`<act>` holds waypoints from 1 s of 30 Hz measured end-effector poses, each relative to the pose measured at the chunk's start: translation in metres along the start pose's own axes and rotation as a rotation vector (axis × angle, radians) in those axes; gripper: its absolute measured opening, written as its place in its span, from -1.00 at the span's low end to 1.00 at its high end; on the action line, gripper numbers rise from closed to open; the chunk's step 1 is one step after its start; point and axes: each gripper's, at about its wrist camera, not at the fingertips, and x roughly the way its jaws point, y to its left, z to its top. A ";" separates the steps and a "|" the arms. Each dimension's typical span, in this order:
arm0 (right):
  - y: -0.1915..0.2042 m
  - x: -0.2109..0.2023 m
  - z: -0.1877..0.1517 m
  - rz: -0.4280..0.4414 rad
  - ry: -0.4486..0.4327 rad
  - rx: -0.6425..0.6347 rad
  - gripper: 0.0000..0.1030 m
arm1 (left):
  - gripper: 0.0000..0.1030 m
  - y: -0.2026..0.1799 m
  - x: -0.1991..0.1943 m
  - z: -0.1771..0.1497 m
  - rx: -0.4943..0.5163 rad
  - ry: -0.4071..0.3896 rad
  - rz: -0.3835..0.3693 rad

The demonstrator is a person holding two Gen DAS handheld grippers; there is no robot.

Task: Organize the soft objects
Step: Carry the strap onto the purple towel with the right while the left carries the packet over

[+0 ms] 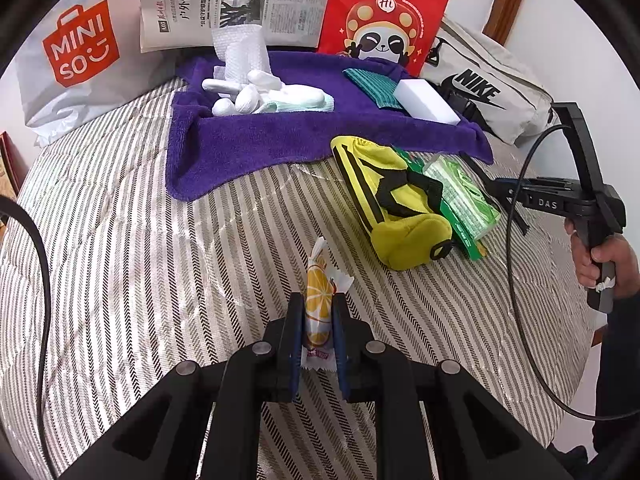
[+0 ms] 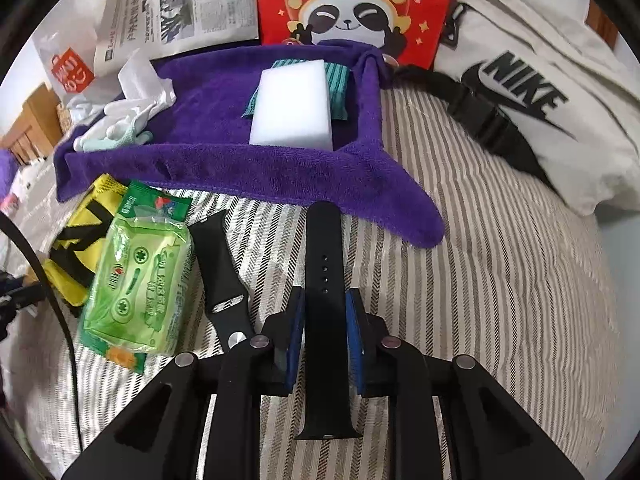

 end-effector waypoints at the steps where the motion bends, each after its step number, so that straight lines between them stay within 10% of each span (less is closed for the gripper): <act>1: -0.003 -0.001 0.000 0.017 0.009 0.018 -0.61 | -0.73 0.000 0.000 0.000 0.000 -0.004 -0.002; 30: 0.029 -0.062 0.057 0.142 -0.094 0.007 -0.61 | -0.73 0.003 -0.033 0.061 0.011 -0.105 -0.010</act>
